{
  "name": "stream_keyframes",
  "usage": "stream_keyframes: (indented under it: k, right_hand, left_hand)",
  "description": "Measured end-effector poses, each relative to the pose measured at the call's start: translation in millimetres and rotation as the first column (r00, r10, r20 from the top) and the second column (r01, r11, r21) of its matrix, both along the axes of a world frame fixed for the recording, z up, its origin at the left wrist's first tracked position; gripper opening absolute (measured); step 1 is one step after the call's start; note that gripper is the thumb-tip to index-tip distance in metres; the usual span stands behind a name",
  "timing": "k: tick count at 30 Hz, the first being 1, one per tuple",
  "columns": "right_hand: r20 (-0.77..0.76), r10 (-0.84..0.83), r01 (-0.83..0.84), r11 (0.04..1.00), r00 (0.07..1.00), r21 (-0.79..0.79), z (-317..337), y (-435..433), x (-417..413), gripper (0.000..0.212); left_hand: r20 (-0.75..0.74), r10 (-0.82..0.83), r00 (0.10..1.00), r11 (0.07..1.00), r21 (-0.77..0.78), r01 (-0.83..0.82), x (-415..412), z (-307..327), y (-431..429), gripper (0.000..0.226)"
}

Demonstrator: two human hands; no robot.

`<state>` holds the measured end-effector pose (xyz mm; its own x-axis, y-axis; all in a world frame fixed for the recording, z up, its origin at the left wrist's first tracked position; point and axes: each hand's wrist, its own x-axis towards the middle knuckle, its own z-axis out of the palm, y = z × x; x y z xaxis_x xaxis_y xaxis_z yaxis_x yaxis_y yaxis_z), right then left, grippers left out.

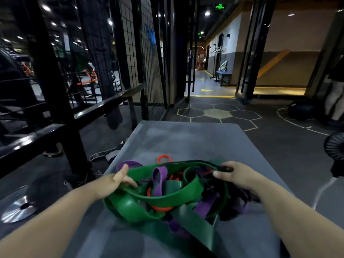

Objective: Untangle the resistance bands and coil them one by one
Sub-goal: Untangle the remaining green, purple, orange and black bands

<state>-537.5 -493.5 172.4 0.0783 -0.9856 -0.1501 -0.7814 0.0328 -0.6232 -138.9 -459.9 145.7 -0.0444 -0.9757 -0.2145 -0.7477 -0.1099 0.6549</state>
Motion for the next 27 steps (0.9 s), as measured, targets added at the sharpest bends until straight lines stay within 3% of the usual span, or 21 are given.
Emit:
stream_keyframes:
  k: [3,6,8,10,12,14,16,18,21,24,27]
  right_hand:
    - [0.014,-0.005,0.006,0.994,1.000,-0.111,4.3,-2.2,8.6,0.030]
    - [-0.048,-0.084,0.074,0.981,0.995,-0.181,7.0,-6.0,17.0,0.041]
    - [-0.107,-0.178,0.149,0.959,0.978,-0.242,8.5,-4.7,26.3,0.042]
    - [-0.172,-0.237,0.160,0.914,0.956,-0.372,11.3,4.6,41.8,0.048]
    - [-0.102,-0.118,0.043,0.835,0.988,-0.549,16.1,19.0,63.4,0.048]
    - [-0.071,0.172,-0.180,0.781,0.983,-0.598,16.8,29.5,86.1,0.030]
    - [-0.173,0.383,-0.418,0.777,0.907,-0.471,9.3,33.2,107.5,0.017]
    - [-0.299,0.465,-0.547,0.774,0.833,-0.320,-0.7,30.8,121.4,0.022]
    - [-0.501,0.452,-0.588,0.795,0.738,-0.148,-14.5,20.0,125.4,0.033]
    - [-0.571,0.479,-0.577,0.817,0.667,0.011,-15.2,14.2,126.3,0.054]
    - [-0.706,0.553,-0.627,0.754,0.443,0.197,-6.3,14.4,134.8,0.056]
  left_hand:
    - [0.112,-0.085,0.990,0.992,0.102,0.074,-19.8,-3.8,8.3,0.065]
    - [0.287,-0.040,0.957,0.999,-0.002,0.042,-35.0,-20.7,2.2,0.041]
    - [0.314,0.044,0.948,0.996,-0.082,-0.019,-53.7,-25.5,5.6,0.038]
    - [0.235,0.115,0.965,0.991,-0.091,-0.096,-67.0,-33.2,11.0,0.045]
    - [0.110,0.176,0.978,0.983,-0.075,-0.168,-72.8,-42.7,17.2,0.062]
    - [0.045,0.219,0.975,0.968,-0.137,-0.211,-78.5,-48.1,24.9,0.068]
    - [0.006,0.250,0.968,0.945,-0.218,-0.243,-86.5,-50.1,31.0,0.061]
    - [0.000,0.273,0.962,0.932,-0.247,-0.265,-94.6,-48.1,35.9,0.058]
    - [0.052,0.279,0.959,0.942,-0.206,-0.263,-97.3,-48.1,42.2,0.048]
    - [0.124,0.272,0.954,0.948,-0.206,-0.244,-91.7,-57.4,51.0,0.029]
    - [0.037,0.315,0.948,0.902,-0.322,-0.287,-88.7,-65.8,60.2,0.012]
